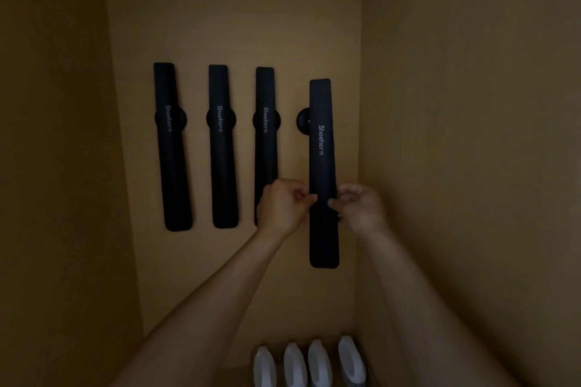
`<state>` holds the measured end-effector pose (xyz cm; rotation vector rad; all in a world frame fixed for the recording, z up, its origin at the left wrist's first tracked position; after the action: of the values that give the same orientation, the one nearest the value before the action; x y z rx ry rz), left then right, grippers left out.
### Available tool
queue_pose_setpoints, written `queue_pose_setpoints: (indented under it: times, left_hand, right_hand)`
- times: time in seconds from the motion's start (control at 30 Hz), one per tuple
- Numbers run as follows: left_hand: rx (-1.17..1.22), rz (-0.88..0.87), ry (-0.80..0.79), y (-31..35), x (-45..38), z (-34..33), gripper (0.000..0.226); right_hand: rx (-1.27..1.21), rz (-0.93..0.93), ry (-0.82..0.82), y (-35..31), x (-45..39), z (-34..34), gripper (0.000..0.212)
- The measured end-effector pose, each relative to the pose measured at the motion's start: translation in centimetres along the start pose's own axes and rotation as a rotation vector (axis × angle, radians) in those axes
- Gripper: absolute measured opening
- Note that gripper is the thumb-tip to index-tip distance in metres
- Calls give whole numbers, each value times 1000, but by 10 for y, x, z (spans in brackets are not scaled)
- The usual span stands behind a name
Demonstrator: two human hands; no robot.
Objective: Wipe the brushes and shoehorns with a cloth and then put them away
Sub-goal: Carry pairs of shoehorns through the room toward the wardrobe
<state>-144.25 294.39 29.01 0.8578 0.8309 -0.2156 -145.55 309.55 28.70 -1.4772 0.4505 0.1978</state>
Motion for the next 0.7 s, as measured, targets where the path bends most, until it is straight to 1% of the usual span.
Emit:
queue_pose_setpoints:
  times: [0.07,0.13,0.23,0.37,0.43,0.57,0.7]
  left_hand:
    - [12,60,15,1,-9,-3,23]
    - [21,112,36,3,-23,-5,23]
    - [-51,163,61,9,-48,-9,24]
    - [-108,242,47,14,-69,-15,21]
    - [-113,260,53,15,-75,-15,19]
    - [-93,282,56,12,-80,-15,26]
    - [-67,275,45,10,-78,-14,27]
  right_hand:
    - [5,7,51,-4,0,4,24]
    - [31,36,77,-7,1,9,27]
    - [59,69,90,-10,5,16,25]
    - [80,88,85,-11,10,22,24]
    - [88,92,77,-11,12,25,23]
    - [79,82,75,-9,15,29,22]
    - [91,81,76,-7,17,30,23]
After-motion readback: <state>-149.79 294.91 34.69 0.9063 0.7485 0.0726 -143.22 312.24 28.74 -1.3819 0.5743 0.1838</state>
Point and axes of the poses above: each hand's wrist, its own x-axis away from the middle knuckle, its own z-axis out of the back of the hand, y = z × x, the point moved 1 cm from there along -x, towards the middle knuckle, and after that the axes turned 4 degrees about y, right-handed, at the moved point
